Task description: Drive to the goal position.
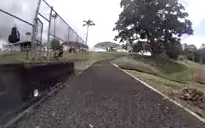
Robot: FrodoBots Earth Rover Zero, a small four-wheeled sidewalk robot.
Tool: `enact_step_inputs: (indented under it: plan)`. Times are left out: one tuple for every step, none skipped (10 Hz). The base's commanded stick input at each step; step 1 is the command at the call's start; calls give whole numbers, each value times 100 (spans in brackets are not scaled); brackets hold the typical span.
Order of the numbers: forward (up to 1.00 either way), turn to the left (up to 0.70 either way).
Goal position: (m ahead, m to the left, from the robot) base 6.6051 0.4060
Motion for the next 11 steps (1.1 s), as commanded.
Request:
enact_step_inputs:
  plan:
    - [66, 1]
    - [66, 1]
    - [66, 1]
    - [66, 1]
    - [66, 1]
    - [66, 1]
    - [66, 1]
    - [66, 1]
    - [66, 1]
    - [66, 1]
    - [66, 1]
